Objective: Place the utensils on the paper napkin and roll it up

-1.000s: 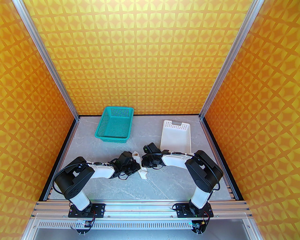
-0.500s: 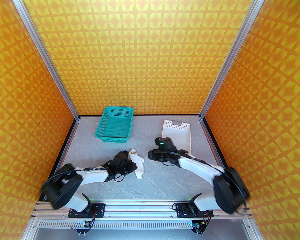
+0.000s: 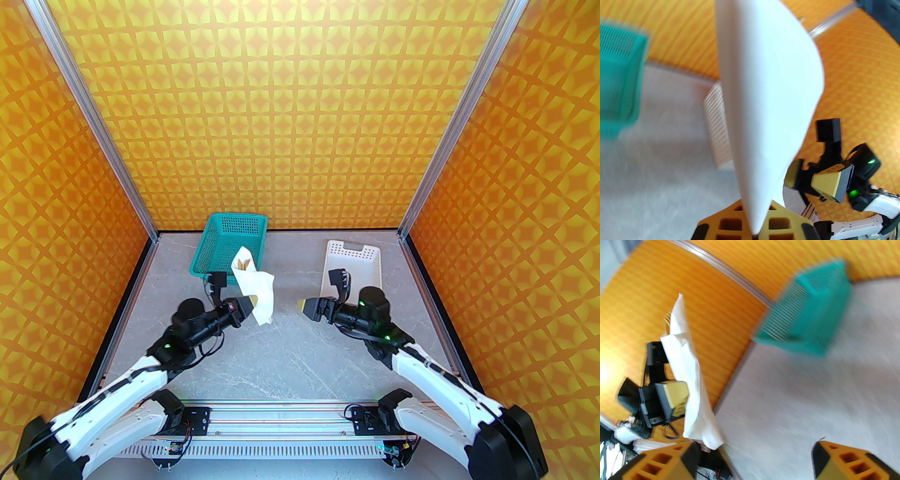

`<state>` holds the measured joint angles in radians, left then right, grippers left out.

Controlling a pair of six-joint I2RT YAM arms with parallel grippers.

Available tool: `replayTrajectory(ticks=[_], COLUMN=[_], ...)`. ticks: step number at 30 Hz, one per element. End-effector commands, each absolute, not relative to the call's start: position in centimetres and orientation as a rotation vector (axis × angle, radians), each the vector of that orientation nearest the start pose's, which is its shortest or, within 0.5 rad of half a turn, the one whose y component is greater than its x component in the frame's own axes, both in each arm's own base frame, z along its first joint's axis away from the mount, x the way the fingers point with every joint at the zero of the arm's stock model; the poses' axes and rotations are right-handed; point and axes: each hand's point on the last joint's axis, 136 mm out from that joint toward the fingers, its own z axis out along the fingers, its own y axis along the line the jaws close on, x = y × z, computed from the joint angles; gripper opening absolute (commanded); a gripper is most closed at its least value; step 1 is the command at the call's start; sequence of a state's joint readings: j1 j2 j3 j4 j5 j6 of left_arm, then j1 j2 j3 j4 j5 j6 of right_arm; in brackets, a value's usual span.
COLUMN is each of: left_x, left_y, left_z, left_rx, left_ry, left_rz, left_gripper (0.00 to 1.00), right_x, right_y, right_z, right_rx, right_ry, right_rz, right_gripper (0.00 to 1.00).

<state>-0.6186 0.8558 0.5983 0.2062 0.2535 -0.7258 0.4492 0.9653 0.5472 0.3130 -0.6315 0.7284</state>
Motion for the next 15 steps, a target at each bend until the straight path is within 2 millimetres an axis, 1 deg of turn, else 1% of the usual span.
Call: replayTrajectory(ticks=[1,4,7,12,15], left_x=[23.6,22.4,21.6,21.0,21.0], left_y=[-23.6,-23.8,-24.2,-24.6,-24.7], left_z=[33.2,35.2,36.2,36.7,36.9], left_rx=[0.271,0.317,0.348,0.361,0.364], left_ry=[1.651,1.582,1.548,1.535,1.525], left_rz=[-1.231,-1.274,-1.313,-1.348,-1.358], left_gripper=[0.00,0.00,0.00,0.00,0.00], right_x=[23.0,21.9,21.4,21.1,21.1], right_y=[25.0,26.6,28.0,30.1,30.9], right_z=[31.3,32.7,33.7,34.8,34.8], right_rx=[-0.405,-0.473,-0.513,-0.563,-0.577], right_ry=[1.634,1.586,1.558,1.532,1.536], right_rz=[1.471,1.480,1.488,1.519,1.524], right_gripper=[0.97,0.99,0.99,0.98,0.95])
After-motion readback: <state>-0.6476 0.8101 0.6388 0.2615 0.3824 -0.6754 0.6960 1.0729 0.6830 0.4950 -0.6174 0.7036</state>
